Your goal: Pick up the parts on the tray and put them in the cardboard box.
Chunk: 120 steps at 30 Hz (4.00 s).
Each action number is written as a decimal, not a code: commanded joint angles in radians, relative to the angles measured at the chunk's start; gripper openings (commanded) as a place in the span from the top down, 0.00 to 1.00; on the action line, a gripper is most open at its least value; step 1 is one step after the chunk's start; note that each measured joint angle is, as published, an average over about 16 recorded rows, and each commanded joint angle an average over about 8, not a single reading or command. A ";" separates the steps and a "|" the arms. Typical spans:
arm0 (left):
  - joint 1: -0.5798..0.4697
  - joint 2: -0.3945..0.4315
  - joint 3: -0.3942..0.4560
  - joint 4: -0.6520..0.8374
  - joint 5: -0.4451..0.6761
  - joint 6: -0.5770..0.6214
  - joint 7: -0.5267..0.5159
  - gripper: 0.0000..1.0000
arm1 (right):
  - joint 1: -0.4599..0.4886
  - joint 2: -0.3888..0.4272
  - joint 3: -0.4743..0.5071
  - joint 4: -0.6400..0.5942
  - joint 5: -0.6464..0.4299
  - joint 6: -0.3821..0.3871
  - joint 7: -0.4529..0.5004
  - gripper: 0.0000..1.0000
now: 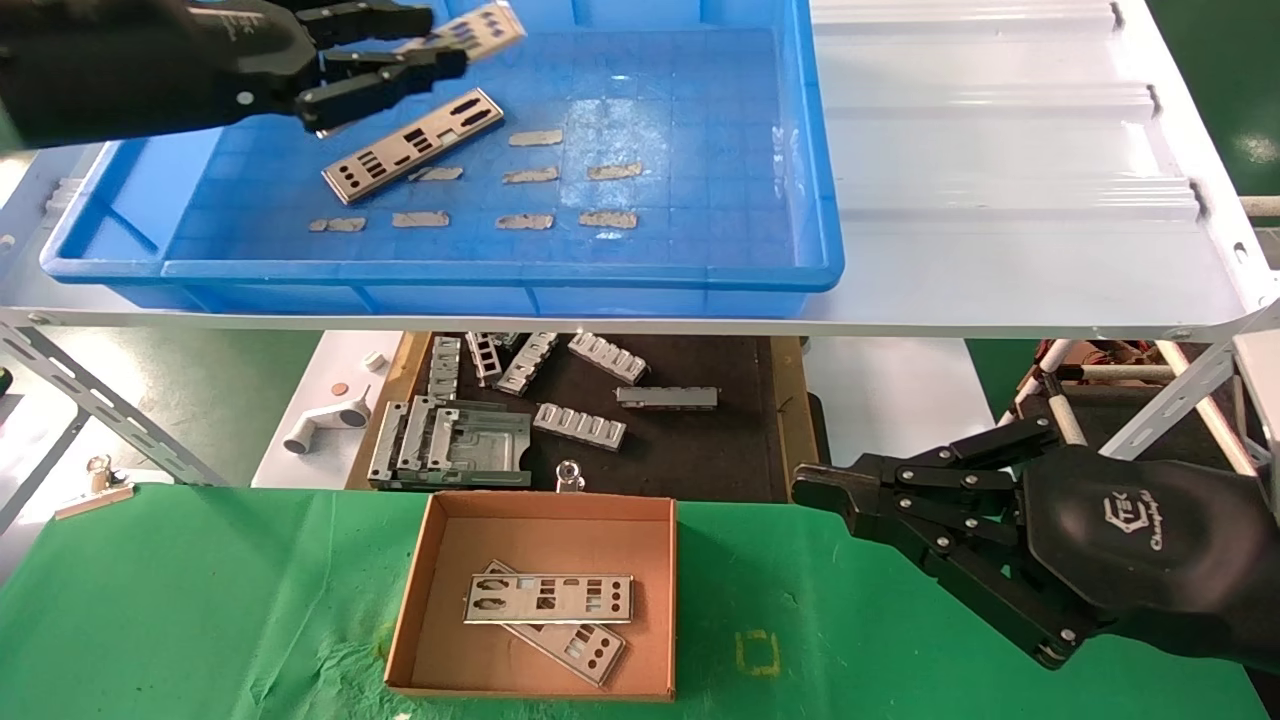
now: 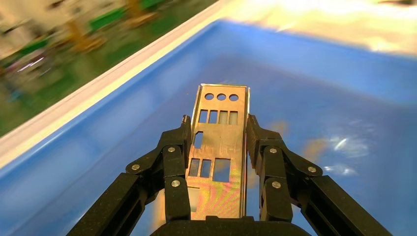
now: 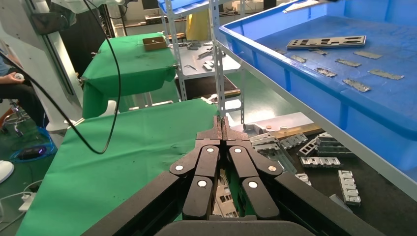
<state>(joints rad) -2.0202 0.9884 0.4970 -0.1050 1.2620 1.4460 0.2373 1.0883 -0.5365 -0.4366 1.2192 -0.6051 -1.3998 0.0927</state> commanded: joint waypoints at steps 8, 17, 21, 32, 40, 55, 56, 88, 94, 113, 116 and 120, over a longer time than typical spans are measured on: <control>0.041 -0.060 0.047 -0.222 -0.079 0.165 -0.002 1.00 | 0.000 0.000 0.000 0.000 0.000 0.000 0.000 1.00; 0.176 -0.225 0.165 -0.662 -0.276 0.144 -0.136 1.00 | 0.000 0.000 0.000 0.000 0.000 0.000 0.000 1.00; 0.248 -0.283 0.202 -0.808 -0.309 0.122 -0.182 1.00 | 0.000 0.000 0.000 0.000 0.000 0.000 0.000 1.00; 0.561 -0.339 0.287 -1.103 -0.218 -0.127 -0.197 1.00 | 0.000 0.000 0.000 0.000 0.000 0.000 0.000 1.00; 0.682 -0.248 0.350 -1.044 -0.080 -0.324 -0.175 1.00 | 0.000 0.000 0.000 0.000 0.000 0.000 0.000 1.00; 0.677 -0.110 0.390 -0.810 -0.037 -0.313 -0.080 0.00 | 0.000 0.000 0.000 0.000 0.000 0.000 0.000 1.00; 0.675 -0.105 0.390 -0.797 -0.038 -0.309 -0.073 0.00 | 0.000 0.000 0.000 0.000 0.000 0.000 0.000 1.00; 0.700 -0.161 0.268 -0.778 -0.178 -0.172 -0.112 0.00 | 0.000 0.000 0.000 0.000 0.000 0.000 0.000 0.00; 0.729 -0.187 0.210 -0.826 -0.220 -0.146 -0.150 0.00 | 0.000 0.000 0.000 0.000 0.000 0.000 0.000 0.00; 0.822 -0.269 0.026 -0.978 -0.354 -0.061 -0.268 0.00 | 0.000 0.000 0.000 0.000 0.000 0.000 0.000 0.00; 0.837 -0.282 -0.003 -1.002 -0.375 -0.048 -0.287 0.00 | 0.000 0.000 0.000 0.000 0.000 0.000 0.000 0.00; 0.857 -0.299 -0.042 -1.034 -0.404 -0.030 -0.312 0.00 | 0.000 0.000 0.000 0.000 0.000 0.000 0.000 0.00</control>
<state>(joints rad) -1.1635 0.6892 0.4549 -1.1393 0.8584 1.4155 -0.0746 1.0883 -0.5365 -0.4366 1.2192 -0.6051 -1.3998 0.0927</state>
